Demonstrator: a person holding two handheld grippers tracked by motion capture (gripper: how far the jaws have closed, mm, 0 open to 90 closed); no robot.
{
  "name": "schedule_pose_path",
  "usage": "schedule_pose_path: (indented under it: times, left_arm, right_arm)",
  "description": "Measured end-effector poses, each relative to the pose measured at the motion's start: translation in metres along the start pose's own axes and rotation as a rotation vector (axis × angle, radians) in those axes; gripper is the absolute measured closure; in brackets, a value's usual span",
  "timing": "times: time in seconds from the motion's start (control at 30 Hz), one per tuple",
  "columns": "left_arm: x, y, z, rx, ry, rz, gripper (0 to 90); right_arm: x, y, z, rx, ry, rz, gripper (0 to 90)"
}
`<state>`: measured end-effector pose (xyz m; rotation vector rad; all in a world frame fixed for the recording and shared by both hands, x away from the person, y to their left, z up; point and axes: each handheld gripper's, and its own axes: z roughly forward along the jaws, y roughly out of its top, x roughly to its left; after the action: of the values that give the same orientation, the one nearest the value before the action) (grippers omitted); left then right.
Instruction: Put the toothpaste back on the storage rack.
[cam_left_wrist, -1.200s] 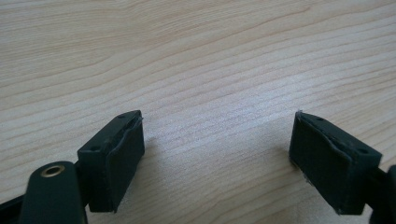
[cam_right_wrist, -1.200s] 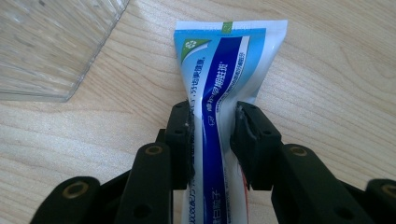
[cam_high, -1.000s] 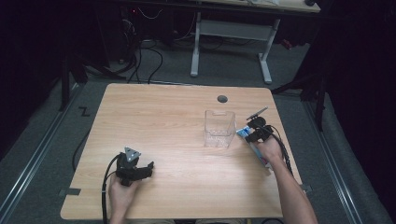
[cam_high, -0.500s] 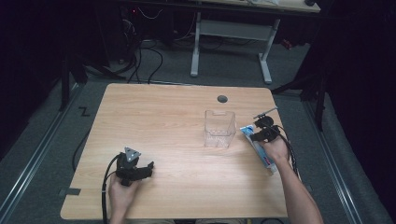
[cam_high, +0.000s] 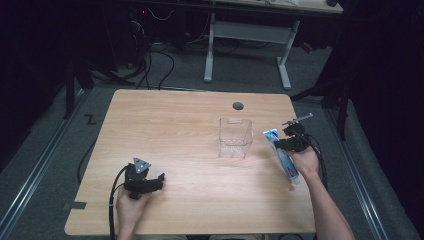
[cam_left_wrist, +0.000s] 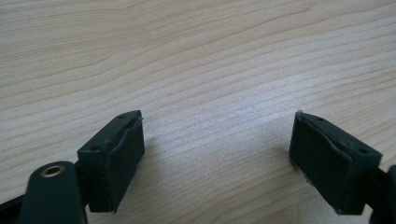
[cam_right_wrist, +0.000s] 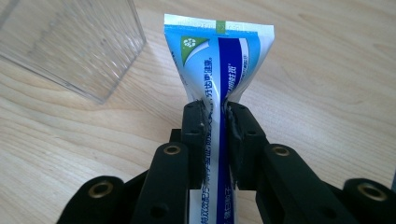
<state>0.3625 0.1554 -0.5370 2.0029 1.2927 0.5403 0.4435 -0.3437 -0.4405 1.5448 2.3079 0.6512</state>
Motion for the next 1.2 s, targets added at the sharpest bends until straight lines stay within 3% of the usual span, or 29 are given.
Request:
schedule_pose_path:
  times: [0.4,1.2]
  left_arm:
    - [0.000,0.000,0.000,0.002,0.000,0.003,18.4]
    - [0.000,0.000,0.000,0.001,0.000,0.002,18.4]
  right_arm:
    - [0.003,-0.004,-0.030,-0.127,0.049,-0.008,78.6]
    - [0.014,-0.002,-0.055,-0.284,0.119,-0.035,79.6]
